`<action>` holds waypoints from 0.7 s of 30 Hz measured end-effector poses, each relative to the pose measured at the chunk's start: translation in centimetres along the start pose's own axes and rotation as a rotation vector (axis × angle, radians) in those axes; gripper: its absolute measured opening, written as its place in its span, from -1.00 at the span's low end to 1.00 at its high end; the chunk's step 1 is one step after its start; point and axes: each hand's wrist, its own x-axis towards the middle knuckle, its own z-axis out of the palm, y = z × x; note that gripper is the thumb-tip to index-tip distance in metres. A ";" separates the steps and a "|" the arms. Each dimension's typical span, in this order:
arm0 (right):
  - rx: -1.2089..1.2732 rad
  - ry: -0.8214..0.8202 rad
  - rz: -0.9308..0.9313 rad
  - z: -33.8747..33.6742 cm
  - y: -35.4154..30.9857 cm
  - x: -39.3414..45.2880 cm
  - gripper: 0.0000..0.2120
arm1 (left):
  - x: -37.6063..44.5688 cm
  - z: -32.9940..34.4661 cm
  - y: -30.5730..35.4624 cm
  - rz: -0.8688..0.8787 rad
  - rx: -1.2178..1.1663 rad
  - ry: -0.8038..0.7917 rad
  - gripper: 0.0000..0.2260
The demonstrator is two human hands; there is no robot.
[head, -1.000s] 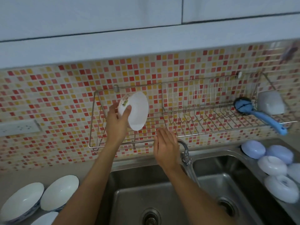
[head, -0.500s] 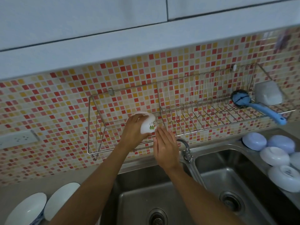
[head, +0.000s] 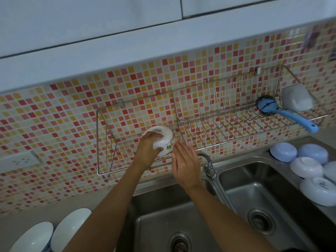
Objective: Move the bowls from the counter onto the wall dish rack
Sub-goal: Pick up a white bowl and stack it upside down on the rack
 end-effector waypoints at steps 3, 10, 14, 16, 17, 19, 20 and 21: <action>0.001 -0.001 0.000 -0.1 0.0 0.0 -0.68 | -0.6 -0.1 0.4 0.010 -0.019 0.023 -0.58; -0.004 -0.008 0.016 -0.4 -0.3 0.1 -0.62 | -1.9 0.8 0.5 -0.170 0.128 0.224 -0.65; -0.018 -0.016 0.048 -0.7 -0.7 0.5 -0.65 | -1.8 0.8 0.1 -0.106 0.085 0.087 -0.62; -0.034 -0.029 0.058 -0.8 -0.7 0.7 -0.66 | -1.9 0.7 0.1 -0.058 0.087 -0.005 -0.59; -0.045 -0.033 0.056 -0.9 -0.7 0.8 -0.66 | -2.0 0.7 0.1 -0.036 0.094 -0.036 -0.58; -0.059 -0.027 0.043 -1.0 -0.7 0.8 -0.68 | -2.2 0.6 0.3 0.010 0.114 -0.038 -0.58; -0.059 -0.020 0.037 -1.0 -0.6 0.7 -0.68 | -2.3 0.5 0.4 0.033 0.125 -0.025 -0.59; -0.055 -0.012 0.033 -0.9 -0.6 0.7 -0.69 | -2.4 0.5 0.4 0.054 0.138 -0.019 -0.61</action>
